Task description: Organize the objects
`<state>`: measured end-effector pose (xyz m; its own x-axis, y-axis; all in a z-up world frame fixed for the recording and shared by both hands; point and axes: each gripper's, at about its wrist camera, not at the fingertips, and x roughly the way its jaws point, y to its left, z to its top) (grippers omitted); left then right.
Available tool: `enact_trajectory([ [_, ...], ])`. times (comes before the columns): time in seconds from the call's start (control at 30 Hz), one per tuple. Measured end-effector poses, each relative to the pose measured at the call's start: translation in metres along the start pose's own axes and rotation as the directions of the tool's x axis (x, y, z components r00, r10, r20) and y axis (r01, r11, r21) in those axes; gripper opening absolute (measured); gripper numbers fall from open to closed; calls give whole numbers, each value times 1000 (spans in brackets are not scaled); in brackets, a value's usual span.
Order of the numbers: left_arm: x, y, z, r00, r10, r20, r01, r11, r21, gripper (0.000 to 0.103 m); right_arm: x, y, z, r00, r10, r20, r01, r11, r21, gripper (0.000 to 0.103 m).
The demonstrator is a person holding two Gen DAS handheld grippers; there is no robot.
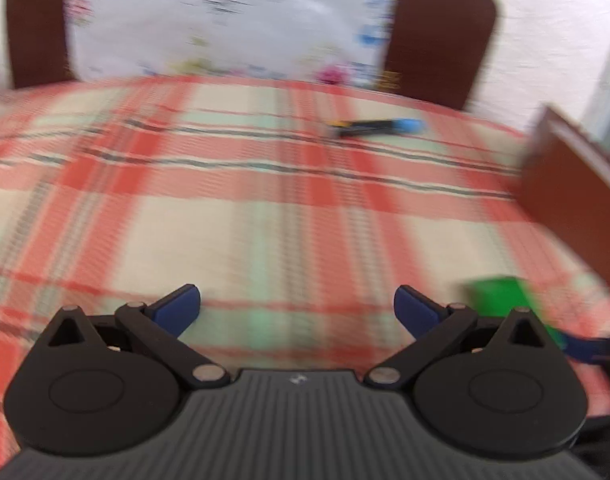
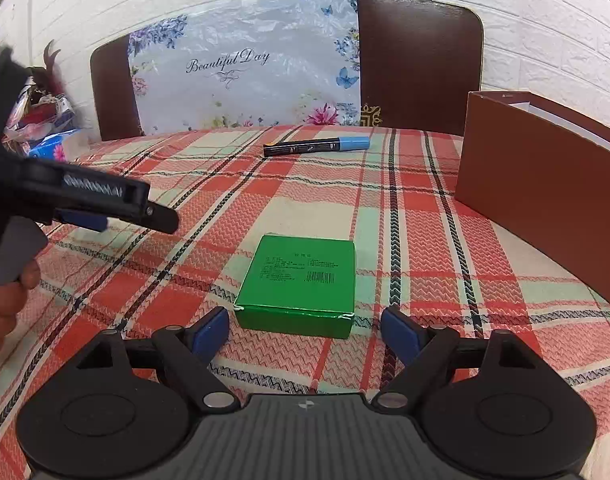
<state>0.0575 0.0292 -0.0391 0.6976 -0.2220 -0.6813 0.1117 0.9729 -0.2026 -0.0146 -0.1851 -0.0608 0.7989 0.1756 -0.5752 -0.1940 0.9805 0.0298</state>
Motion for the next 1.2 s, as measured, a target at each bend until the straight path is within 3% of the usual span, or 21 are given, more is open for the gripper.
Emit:
enact_trajectory([
  [0.17, -2, -34, 7, 983, -161, -87, 160, 987, -19, 103, -3, -1, -3, 1000, 15, -2, -15, 1000, -18, 85],
  [0.3, 15, -50, 6, 973, -174, -150, 172, 985, -28, 103, 0, -4, -1, 1000, 24, -7, -24, 1000, -18, 87],
  [0.37, 26, -58, 5, 959, -206, -193, 203, 979, -36, 103, 2, -3, 0, 1000, 26, -10, -26, 999, -27, 89],
  [0.47, 32, -76, 2, 968, -163, -192, 176, 983, 52, 103, 8, -4, 2, 999, 33, -5, -33, 999, -36, 89],
  [0.5, 35, -81, 0, 970, -149, -190, 166, 983, 73, 102, 10, -4, 3, 999, 37, -2, -37, 999, -39, 84],
  [0.57, 35, -87, -2, 976, -130, -174, 150, 983, 107, 92, 12, -4, 6, 999, 49, 11, -49, 998, -50, 64],
  [0.6, 34, -89, 0, 975, -143, -169, 165, 979, 122, 79, 13, -4, 7, 999, 52, 12, -51, 998, -48, 62],
  [0.63, 33, -91, 2, 968, -178, -178, 201, 972, 119, 59, 13, -5, 7, 998, 57, 16, -56, 998, -41, 61],
  [0.67, 33, -92, 5, 961, -200, -193, 222, 970, 102, 58, 13, -6, 8, 998, 57, 24, -57, 998, -33, 60],
  [0.77, 27, -105, 17, 965, -196, -177, 218, 969, 117, 51, 3, -15, 11, 995, 27, 92, -27, 1000, 3, 60],
  [0.83, 15, -123, 30, 962, -235, -137, 255, 956, 146, 51, -11, -21, 16, 981, -44, 189, 50, 998, -24, 60],
  [0.97, -3, -175, 62, 949, -313, -44, 313, 912, 266, 51, -34, -50, 37, 920, -188, 344, 202, 979, -5, 61],
  [1.1, 3, -229, 85, 927, -375, -16, 353, 859, 371, 51, -40, -95, 59, 874, -291, 390, 286, 955, 74, 60],
  [1.2, 18, -261, 94, 916, -400, -20, 372, 832, 411, 51, -38, -124, 67, 855, -345, 386, 321, 938, 128, 60],
])
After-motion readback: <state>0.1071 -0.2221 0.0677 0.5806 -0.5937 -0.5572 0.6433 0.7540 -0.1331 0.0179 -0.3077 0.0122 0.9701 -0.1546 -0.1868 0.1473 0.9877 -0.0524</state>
